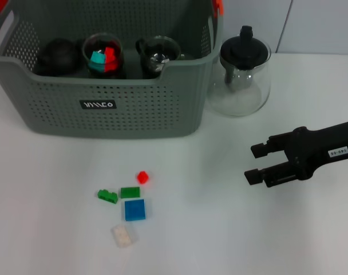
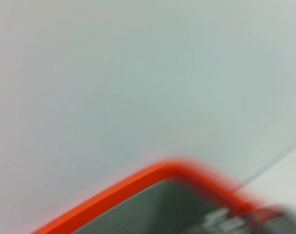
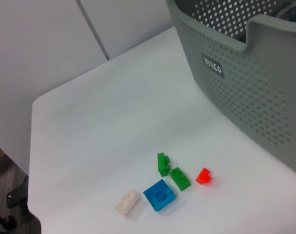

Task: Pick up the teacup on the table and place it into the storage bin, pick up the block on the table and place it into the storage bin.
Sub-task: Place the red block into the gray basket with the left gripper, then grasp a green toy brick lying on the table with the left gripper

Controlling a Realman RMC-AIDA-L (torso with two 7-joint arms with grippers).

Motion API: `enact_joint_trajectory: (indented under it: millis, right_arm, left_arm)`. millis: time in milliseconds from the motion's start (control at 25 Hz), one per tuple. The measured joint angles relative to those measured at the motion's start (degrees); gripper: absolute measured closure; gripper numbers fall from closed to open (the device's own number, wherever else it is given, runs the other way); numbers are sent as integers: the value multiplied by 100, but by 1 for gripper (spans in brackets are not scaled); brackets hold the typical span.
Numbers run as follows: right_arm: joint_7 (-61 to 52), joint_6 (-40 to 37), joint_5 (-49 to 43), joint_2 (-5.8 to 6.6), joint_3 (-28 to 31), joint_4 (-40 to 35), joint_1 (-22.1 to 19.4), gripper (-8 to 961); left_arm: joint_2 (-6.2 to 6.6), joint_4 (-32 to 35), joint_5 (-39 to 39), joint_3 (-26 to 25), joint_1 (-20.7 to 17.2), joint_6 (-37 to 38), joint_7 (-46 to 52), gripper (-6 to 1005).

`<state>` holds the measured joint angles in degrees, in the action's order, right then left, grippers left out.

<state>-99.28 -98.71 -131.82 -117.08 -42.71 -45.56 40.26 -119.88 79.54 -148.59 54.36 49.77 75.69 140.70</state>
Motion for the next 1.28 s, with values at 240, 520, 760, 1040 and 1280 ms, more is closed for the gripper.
enact_joint_trajectory:
  millis: [240,520,760,1040,1280]
  right_arm:
    - [42,0,-1,17,24,3,-3,132]
    - [53,3,-1,19,42,14,-35,131]
    - [35,11,-2,-3,68,25,-67,131]
    - [14,65,-1,-33,112,66,-88,132]
    - [-34,79,-2,-38,130,86,-98,132]
  left_arm:
    - [-141,1630,2967,-94,-1063,1436,-1069,111]
    - [-248,1999,4276,-187,-1861,3166,-2229,119]
    - [-376,1816,3367,-221,-2182,3735,-2503,127]
    - [-411,1272,1613,101,-2175,3553,-2723,135]
    - [-413,611,400,851,-2084,2616,-2848,142]
